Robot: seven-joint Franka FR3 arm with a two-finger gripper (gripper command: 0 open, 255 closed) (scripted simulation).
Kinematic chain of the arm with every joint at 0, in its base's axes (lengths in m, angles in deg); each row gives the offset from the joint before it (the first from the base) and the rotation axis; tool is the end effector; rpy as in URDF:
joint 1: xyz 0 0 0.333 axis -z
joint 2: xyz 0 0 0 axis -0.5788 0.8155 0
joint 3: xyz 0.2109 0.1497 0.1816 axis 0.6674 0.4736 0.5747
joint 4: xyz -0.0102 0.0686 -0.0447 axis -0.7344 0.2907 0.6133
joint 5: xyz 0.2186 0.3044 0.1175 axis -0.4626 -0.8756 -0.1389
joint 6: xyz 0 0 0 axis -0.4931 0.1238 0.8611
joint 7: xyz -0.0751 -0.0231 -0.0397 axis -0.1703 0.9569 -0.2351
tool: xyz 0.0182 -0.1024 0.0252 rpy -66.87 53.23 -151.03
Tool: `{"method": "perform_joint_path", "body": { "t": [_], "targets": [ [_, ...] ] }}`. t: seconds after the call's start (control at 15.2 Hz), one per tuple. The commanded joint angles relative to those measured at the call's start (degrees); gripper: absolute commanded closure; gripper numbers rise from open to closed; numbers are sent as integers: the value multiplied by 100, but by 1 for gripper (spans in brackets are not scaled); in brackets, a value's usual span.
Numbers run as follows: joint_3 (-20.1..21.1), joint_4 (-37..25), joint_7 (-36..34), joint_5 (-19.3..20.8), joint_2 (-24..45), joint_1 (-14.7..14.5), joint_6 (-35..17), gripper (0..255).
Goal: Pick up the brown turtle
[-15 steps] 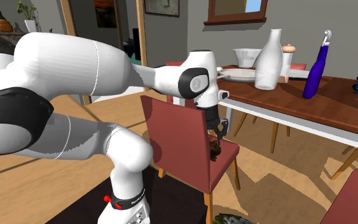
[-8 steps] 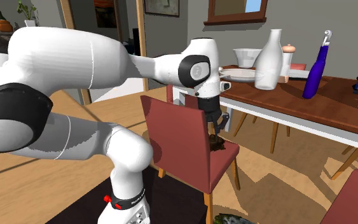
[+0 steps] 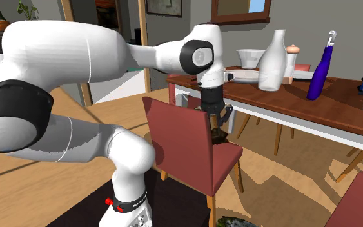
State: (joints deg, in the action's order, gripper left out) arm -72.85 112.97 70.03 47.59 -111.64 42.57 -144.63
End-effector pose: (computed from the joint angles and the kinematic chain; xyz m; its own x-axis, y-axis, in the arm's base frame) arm 0.2235 -0.2016 0.5168 0.9156 0.4016 0.0192 0.3953 -0.9079 0.1398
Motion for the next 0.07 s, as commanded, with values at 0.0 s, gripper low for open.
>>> {"method": "perform_joint_path", "body": {
  "t": [0.0],
  "targets": [
    [10,-43,7,-13,9,-7,35,255]
  ]
}}
